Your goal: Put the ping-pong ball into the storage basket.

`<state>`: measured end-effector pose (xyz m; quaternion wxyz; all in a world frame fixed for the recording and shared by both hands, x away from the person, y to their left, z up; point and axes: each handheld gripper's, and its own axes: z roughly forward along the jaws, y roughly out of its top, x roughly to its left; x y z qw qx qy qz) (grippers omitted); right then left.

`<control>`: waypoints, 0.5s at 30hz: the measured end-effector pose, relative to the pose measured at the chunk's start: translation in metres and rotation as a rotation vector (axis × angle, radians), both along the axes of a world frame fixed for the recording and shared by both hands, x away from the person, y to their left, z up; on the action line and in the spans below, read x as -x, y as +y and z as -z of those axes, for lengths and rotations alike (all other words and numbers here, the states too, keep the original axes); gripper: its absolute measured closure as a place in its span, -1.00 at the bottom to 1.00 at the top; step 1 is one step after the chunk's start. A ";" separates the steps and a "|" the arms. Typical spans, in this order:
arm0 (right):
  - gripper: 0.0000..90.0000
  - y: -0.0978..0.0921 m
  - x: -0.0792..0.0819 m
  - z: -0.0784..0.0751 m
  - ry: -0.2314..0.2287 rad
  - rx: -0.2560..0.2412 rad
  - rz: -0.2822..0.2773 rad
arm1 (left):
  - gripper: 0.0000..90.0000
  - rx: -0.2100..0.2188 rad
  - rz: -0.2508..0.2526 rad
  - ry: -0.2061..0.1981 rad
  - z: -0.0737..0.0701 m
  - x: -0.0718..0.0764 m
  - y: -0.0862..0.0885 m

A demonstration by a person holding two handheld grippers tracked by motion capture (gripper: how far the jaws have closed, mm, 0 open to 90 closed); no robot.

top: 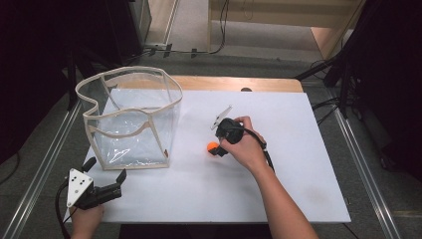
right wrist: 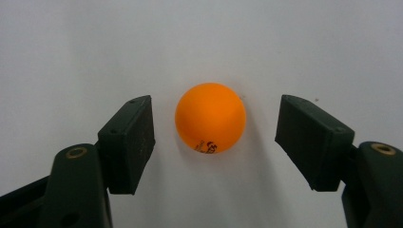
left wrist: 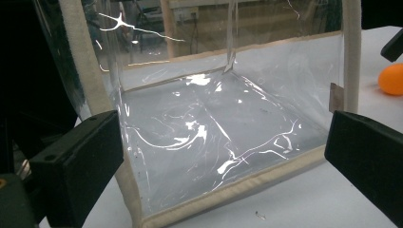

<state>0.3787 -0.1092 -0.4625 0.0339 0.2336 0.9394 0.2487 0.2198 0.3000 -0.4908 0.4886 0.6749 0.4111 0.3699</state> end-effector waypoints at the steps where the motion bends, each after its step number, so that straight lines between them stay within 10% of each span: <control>1: -0.36 0.001 -0.001 0.001 -0.002 0.002 -0.010 | -1.00 0.001 0.001 0.000 0.000 0.000 0.000; 15: -0.04 0.014 -0.005 0.013 0.016 0.092 -0.018 | -1.00 0.001 0.002 0.000 0.000 0.000 0.000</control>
